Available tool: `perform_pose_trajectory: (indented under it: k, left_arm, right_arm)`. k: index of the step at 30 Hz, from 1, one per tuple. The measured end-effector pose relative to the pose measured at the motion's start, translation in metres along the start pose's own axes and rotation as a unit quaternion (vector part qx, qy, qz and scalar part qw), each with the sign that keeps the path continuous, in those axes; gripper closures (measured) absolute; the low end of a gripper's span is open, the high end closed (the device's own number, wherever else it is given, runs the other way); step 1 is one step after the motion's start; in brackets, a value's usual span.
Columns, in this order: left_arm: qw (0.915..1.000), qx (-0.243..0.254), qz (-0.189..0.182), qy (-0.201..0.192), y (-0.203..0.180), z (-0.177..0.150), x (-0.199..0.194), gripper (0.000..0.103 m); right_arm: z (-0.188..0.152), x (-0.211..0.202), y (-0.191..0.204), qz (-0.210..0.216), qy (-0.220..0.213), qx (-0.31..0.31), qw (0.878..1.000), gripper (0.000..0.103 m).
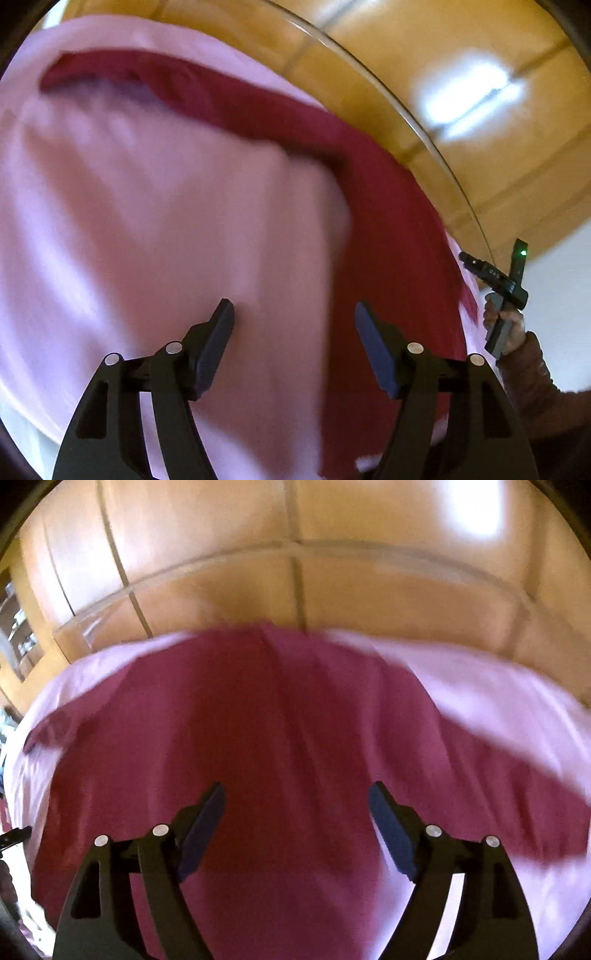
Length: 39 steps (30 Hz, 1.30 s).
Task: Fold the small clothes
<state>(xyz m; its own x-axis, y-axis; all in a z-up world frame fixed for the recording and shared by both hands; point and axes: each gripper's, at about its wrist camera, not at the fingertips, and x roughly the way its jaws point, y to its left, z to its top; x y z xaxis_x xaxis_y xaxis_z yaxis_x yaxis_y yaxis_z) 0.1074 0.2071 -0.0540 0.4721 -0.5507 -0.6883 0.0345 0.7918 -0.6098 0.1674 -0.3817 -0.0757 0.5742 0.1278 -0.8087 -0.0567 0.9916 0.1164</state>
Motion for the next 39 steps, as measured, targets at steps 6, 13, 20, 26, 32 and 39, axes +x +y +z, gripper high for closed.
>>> perform_pose_trajectory:
  k: [6,13,20,26,32,39]
  left_arm:
    - [0.9991,0.026,-0.030,0.012,-0.027,-0.030,0.001,0.029]
    - [0.9920,0.101,0.072,0.023,-0.048,-0.036,0.022,0.077]
    - [0.9927,0.106,0.050,0.029,-0.056,-0.052,-0.003,0.098]
    - [0.9897,0.090,0.062,0.093,-0.058,-0.082,0.009,0.098]
    - [0.9932,0.057,0.075,0.067,-0.054,-0.066,0.001,0.090]
    - [0.9927,0.039,0.113,-0.016,-0.068,-0.028,-0.018,0.068]
  right_arm:
    - [-0.119,-0.055,-0.049,0.023,0.068,0.099,0.992,0.023]
    - [-0.172,-0.070,-0.018,0.119,0.094,0.114,0.982,0.084]
    - [-0.161,-0.094,-0.015,0.129,0.079,0.070,0.986,0.096]
    - [-0.182,-0.092,-0.024,0.131,0.132,0.042,0.982,0.095]
    - [-0.155,-0.089,-0.084,0.114,0.065,0.137,0.982,0.045]
    - [-0.113,-0.057,-0.243,0.027,-0.058,0.412,0.909,0.055]
